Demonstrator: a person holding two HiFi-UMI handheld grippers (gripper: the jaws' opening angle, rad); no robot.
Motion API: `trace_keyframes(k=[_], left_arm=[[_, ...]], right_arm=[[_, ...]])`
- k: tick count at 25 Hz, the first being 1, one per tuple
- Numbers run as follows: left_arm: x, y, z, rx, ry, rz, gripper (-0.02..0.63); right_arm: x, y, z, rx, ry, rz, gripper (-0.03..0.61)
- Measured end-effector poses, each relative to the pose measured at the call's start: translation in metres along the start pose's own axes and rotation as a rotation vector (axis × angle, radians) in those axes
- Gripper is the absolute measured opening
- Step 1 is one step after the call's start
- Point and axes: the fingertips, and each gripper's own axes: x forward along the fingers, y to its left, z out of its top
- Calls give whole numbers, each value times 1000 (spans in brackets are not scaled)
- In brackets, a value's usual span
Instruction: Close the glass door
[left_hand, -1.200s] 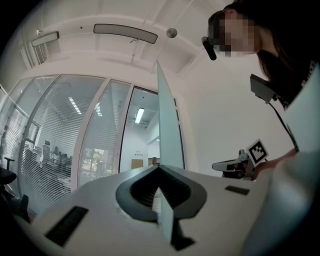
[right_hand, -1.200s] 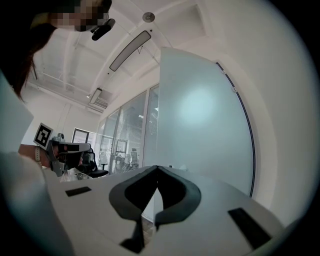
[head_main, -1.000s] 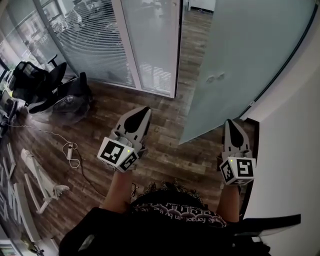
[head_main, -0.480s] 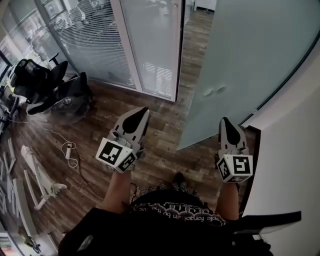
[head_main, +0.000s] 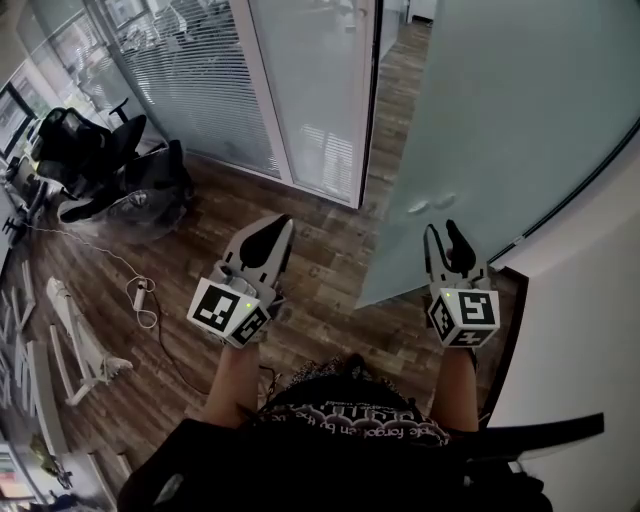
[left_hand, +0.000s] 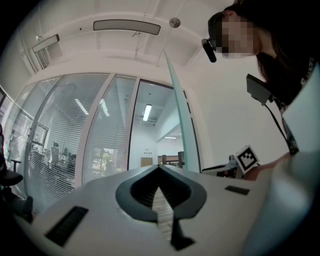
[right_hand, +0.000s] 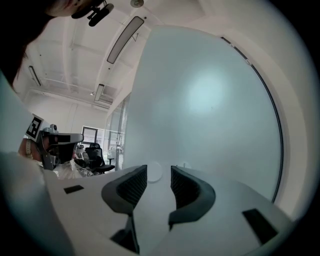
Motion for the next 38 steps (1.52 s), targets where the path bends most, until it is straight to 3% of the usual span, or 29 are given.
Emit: trace_keyframes(k=[10,18,29,38], left_arm=[[1,23,-6,-7,-2,93,3],[13,21,-10,-10,3,110,2],[28,25,-17,10,24,130,3],[56,75,-18,3,11,115,3]], right_arm=[[50,-12,-20,-35,105,21,141],[65,-17,-19,24,112,10,126],[91,-16,-19,-9,134,36,123],[139,-15,-14,-2,121,39,123]])
